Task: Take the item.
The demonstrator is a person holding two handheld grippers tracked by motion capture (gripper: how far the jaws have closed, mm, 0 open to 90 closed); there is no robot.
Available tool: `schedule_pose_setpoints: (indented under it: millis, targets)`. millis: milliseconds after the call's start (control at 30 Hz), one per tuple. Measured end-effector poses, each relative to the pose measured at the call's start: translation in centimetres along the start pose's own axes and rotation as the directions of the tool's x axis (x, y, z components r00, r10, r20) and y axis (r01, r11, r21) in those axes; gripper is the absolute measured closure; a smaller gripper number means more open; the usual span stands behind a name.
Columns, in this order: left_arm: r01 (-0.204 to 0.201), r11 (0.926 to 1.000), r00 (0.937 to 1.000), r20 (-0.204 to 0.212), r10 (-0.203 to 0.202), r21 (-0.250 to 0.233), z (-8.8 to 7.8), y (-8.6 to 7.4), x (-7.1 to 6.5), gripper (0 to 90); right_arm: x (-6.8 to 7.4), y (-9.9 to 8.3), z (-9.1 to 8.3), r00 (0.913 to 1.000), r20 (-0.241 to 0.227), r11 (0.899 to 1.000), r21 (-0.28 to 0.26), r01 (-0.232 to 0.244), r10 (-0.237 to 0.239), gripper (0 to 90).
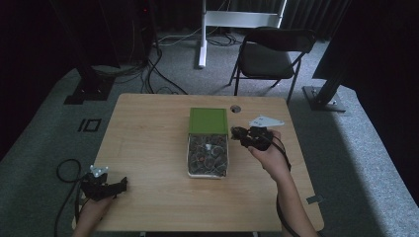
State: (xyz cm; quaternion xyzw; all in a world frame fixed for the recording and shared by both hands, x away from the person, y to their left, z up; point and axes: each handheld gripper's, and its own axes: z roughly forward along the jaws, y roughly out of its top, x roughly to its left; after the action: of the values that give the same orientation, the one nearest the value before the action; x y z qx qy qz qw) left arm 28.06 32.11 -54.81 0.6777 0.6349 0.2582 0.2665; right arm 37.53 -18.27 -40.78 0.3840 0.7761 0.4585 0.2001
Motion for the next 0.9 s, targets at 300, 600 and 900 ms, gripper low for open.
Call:
schedule_pose_setpoints:
  millis: [300, 600, 900]
  targets:
    - [0.003, 1.0, 1.0, 0.0, -0.003, -0.001, 0.0, 0.0, 0.0, 0.3, -1.3, -0.6, -0.8, 0.9993, 0.022, 0.999, -0.011, -0.031, 0.031, 75.4]
    - [0.0, 1.0, 1.0, 0.0, 0.0, 0.0, 0.0, 0.0, 0.0, 0.3, -3.1, -1.1, -1.6, 0.9964, 0.065, 0.999, -0.006, -0.054, 0.054, 75.4]
    - [0.0, 1.0, 1.0, 0.0, 0.0, 0.0, 0.0, 0.0, 0.0, 0.3, -5.1, -2.0, -2.2, 0.9886, 0.127, 0.997, 0.004, -0.082, 0.081, 75.4]
